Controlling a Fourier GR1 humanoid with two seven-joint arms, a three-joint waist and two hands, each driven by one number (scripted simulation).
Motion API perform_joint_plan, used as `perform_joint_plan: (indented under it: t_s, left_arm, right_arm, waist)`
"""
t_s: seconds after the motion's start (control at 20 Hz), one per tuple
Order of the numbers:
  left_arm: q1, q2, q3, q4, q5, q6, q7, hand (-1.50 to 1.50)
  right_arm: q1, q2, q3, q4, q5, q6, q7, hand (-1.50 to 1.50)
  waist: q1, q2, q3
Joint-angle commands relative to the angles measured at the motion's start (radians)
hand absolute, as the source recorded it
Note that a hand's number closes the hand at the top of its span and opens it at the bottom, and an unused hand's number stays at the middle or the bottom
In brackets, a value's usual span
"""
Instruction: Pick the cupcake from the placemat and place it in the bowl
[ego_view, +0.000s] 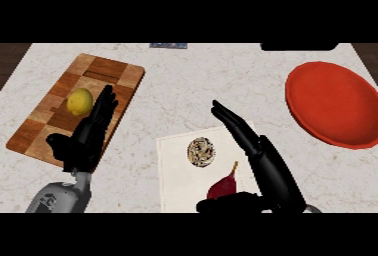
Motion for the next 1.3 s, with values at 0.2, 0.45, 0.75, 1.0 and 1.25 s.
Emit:
perform_joint_plan:
  t_s: [0.2,0.45,0.75,1.0,1.25]
  left_arm:
    - [-0.010,0.017,0.058,0.036,0.026,-0.066,-0.032,0.00]
    - [0.017,-0.031,0.014,0.044,-0.038,-0.031,-0.055,0.00]
    - [0.001,-0.035,0.058,0.005,-0.033,-0.064,0.001,0.00]
    - [-0.023,-0.053,0.106,0.093,-0.054,-0.115,-0.034,0.00]
    - [0.017,-0.083,0.082,0.017,-0.090,-0.085,-0.001,0.00]
  right_arm:
    - [-0.128,0.036,0.014,0.028,0.031,0.154,0.364,-1.50]
    - [-0.228,0.062,-0.017,0.160,-0.001,0.254,0.453,-1.50]
    - [-0.192,0.031,-0.082,0.238,-0.033,0.363,0.356,-1.50]
    - [-0.068,0.067,-0.044,0.161,0.028,0.364,0.322,-1.50]
    - [-0.061,0.045,-0.169,0.091,-0.101,0.441,0.293,-1.50]
  waist:
    - [0.003,0.003,0.000]
    - [0.008,0.004,0.000]
    - [0.005,0.004,0.001]
    - [0.000,0.003,0.001]
    - [0.001,0.003,0.001]
